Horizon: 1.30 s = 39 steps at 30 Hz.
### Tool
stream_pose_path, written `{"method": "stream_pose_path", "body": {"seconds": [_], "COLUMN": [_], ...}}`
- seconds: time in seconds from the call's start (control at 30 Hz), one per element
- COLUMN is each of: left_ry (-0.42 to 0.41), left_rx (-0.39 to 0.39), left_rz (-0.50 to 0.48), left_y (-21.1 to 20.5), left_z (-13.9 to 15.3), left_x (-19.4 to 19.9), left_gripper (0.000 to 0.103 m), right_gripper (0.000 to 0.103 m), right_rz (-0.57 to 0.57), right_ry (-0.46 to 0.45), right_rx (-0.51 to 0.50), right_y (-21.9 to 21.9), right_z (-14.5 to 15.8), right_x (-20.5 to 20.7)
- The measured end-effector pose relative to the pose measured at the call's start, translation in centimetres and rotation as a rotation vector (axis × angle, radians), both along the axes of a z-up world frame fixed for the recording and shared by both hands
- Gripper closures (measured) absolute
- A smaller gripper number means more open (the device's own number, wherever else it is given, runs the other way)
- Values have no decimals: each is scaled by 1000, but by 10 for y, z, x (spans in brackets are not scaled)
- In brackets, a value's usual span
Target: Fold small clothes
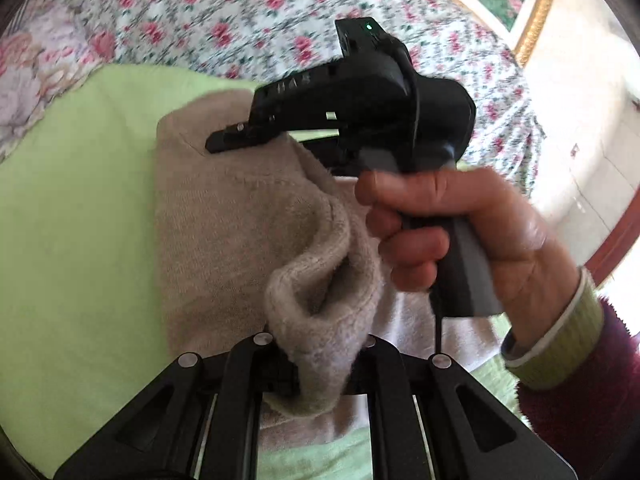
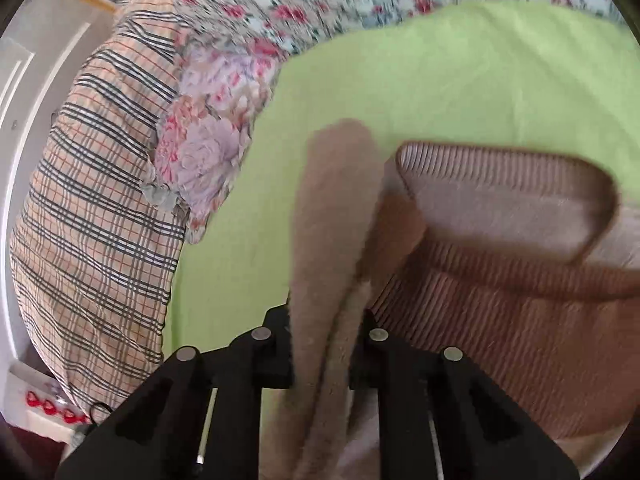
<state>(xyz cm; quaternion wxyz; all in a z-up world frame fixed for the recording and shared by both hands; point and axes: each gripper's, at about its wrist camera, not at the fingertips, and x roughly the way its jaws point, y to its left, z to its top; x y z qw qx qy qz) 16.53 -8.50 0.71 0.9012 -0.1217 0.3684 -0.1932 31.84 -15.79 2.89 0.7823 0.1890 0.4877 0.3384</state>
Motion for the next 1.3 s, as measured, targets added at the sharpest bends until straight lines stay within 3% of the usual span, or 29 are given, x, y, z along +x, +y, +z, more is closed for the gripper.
{"method": "stream_pose_path", "body": {"seconds": [0.2,0.43,0.57,0.77,0.87,1.03,1.1,1.13,1.17,1.3], "left_ry": [-29,65,106,101,111,155,139,136,130,103], "left_rx": [-30,-45,-4,-4,20,-18,-28,-31,-41,-50], "left_rz": [-167,-325,-337,-351,-362,-412,-420,-415,-411,-317], "left_y": [-58,-145,-169,-174,-179,-166,-153,-140,-129,-84], "left_z": [12,-21,-43,-41,-46,-35,-26,-20,-15,1], "left_x": [-9,0,4,8,8,3,-8,-15,-23,-30], "left_gripper": [95,95,95,94,91,60,54,45,38,28], "right_gripper": [87,87,87,87,83,72,56,50,47,38], "right_rz": [-121,-279,-303,-312,-355,-446,-486,-498,-508,-532], "right_ry": [-146,-67,-61,-116,-106,-135,-137,-139,-132,-94], "right_rx": [-48,-138,-146,-171,-246,-288,-323,-320,-304,-196], "right_y": [-87,-180,-196,-202,-207,-216,-220,-221,-223,-234], "right_z": [32,-10,-29,-24,-35,-32,-29,-27,-27,-29], "right_x": [-41,-68,-73,-81,-81,-104,-117,-125,-134,-159]}}
